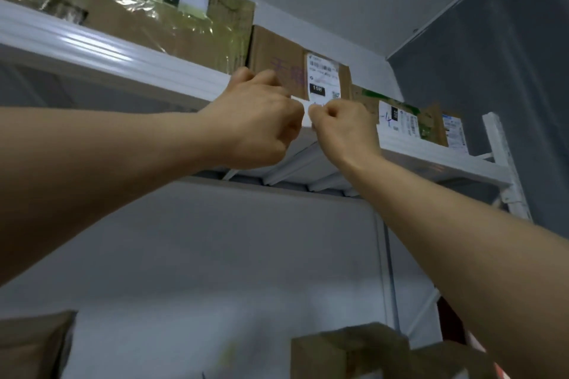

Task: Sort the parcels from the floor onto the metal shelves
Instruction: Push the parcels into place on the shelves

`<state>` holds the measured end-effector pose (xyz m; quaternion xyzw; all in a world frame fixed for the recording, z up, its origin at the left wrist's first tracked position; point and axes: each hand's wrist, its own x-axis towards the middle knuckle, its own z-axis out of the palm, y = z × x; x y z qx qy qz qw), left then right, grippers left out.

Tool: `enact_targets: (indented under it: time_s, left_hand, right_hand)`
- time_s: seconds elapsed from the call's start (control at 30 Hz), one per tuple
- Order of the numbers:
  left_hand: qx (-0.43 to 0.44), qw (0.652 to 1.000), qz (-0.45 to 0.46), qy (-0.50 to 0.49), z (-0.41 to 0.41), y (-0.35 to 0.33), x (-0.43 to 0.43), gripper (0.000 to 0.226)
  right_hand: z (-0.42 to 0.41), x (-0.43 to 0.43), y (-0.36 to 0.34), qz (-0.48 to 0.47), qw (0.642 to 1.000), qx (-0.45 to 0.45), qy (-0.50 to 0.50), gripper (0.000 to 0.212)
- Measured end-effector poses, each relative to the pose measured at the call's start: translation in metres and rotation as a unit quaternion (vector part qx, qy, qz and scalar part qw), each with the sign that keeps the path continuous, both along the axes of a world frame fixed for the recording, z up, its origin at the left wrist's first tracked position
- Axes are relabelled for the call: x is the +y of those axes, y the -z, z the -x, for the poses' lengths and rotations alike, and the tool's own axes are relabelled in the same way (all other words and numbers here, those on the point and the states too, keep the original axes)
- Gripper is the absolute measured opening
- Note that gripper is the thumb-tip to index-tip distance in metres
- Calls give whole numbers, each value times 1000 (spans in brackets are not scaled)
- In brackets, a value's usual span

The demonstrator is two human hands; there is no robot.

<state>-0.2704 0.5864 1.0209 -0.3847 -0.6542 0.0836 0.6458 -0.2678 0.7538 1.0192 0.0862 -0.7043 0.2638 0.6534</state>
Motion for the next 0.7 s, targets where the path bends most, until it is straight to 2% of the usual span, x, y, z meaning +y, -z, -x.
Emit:
enact_targets:
  time_s: [0.2,0.4,0.53,0.7]
  left_hand:
    - [-74,997,-18,32,-12,62,-44,35]
    - [-150,988,-29,8,-32,143,-82,26]
    - [-210,978,-4,-3,-63,206,-115,30]
    - [-330,943,-26,-28,-93,298,-159,33]
  right_hand:
    - [-15,-37,52,-45,999,4,-13,45]
    - [-27,-79,135,-35,989,-90,-108,41]
    - [-42,-110,206,-47,961,-197,-188,48]
    - [-48,-147,305,-40,905,-321,-276,41]
